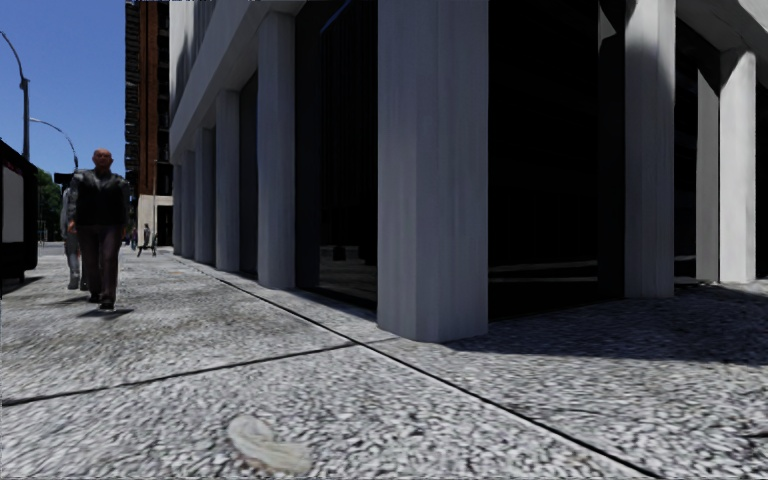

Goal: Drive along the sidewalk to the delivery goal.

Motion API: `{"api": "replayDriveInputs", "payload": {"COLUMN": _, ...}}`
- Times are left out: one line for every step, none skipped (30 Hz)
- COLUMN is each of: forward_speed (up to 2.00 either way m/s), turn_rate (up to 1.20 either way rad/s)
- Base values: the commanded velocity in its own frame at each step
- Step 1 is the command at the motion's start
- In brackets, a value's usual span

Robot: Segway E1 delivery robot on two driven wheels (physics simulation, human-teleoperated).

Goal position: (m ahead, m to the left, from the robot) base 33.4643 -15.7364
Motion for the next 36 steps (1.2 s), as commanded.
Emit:
{"api": "replayDriveInputs", "payload": {"forward_speed": 2.0, "turn_rate": -0.63}}
{"api": "replayDriveInputs", "payload": {"forward_speed": 2.0, "turn_rate": -0.12}}
{"api": "replayDriveInputs", "payload": {"forward_speed": 2.0, "turn_rate": -0.12}}
{"api": "replayDriveInputs", "payload": {"forward_speed": 2.0, "turn_rate": -0.03}}
{"api": "replayDriveInputs", "payload": {"forward_speed": 2.0, "turn_rate": 0.0}}
{"api": "replayDriveInputs", "payload": {"forward_speed": 2.0, "turn_rate": 0.0}}
{"api": "replayDriveInputs", "payload": {"forward_speed": 2.0, "turn_rate": 0.0}}
{"api": "replayDriveInputs", "payload": {"forward_speed": 2.0, "turn_rate": 0.0}}
{"api": "replayDriveInputs", "payload": {"forward_speed": 2.0, "turn_rate": 0.0}}
{"api": "replayDriveInputs", "payload": {"forward_speed": 2.0, "turn_rate": 0.0}}
{"api": "replayDriveInputs", "payload": {"forward_speed": 2.0, "turn_rate": 0.0}}
{"api": "replayDriveInputs", "payload": {"forward_speed": 2.0, "turn_rate": 0.0}}
{"api": "replayDriveInputs", "payload": {"forward_speed": 2.0, "turn_rate": -0.44}}
{"api": "replayDriveInputs", "payload": {"forward_speed": 2.0, "turn_rate": -0.67}}
{"api": "replayDriveInputs", "payload": {"forward_speed": 2.0, "turn_rate": -0.67}}
{"api": "replayDriveInputs", "payload": {"forward_speed": 2.0, "turn_rate": -1.2}}
{"api": "replayDriveInputs", "payload": {"forward_speed": 2.0, "turn_rate": -1.2}}
{"api": "replayDriveInputs", "payload": {"forward_speed": 2.0, "turn_rate": -1.2}}
{"api": "replayDriveInputs", "payload": {"forward_speed": 2.0, "turn_rate": -1.2}}
{"api": "replayDriveInputs", "payload": {"forward_speed": 2.0, "turn_rate": -1.2}}
{"api": "replayDriveInputs", "payload": {"forward_speed": 2.0, "turn_rate": -1.2}}
{"api": "replayDriveInputs", "payload": {"forward_speed": 2.0, "turn_rate": -1.2}}
{"api": "replayDriveInputs", "payload": {"forward_speed": 2.0, "turn_rate": -1.2}}
{"api": "replayDriveInputs", "payload": {"forward_speed": 2.0, "turn_rate": -1.2}}
{"api": "replayDriveInputs", "payload": {"forward_speed": 2.0, "turn_rate": -1.2}}
{"api": "replayDriveInputs", "payload": {"forward_speed": 2.0, "turn_rate": -1.2}}
{"api": "replayDriveInputs", "payload": {"forward_speed": 2.0, "turn_rate": -1.2}}
{"api": "replayDriveInputs", "payload": {"forward_speed": 2.0, "turn_rate": -1.2}}
{"api": "replayDriveInputs", "payload": {"forward_speed": 2.0, "turn_rate": -1.2}}
{"api": "replayDriveInputs", "payload": {"forward_speed": 2.0, "turn_rate": -1.2}}
{"api": "replayDriveInputs", "payload": {"forward_speed": 2.0, "turn_rate": -1.17}}
{"api": "replayDriveInputs", "payload": {"forward_speed": 2.0, "turn_rate": -0.32}}
{"api": "replayDriveInputs", "payload": {"forward_speed": 2.0, "turn_rate": -0.32}}
{"api": "replayDriveInputs", "payload": {"forward_speed": 2.0, "turn_rate": -0.1}}
{"api": "replayDriveInputs", "payload": {"forward_speed": 2.0, "turn_rate": -0.02}}
{"api": "replayDriveInputs", "payload": {"forward_speed": 2.0, "turn_rate": 0.0}}
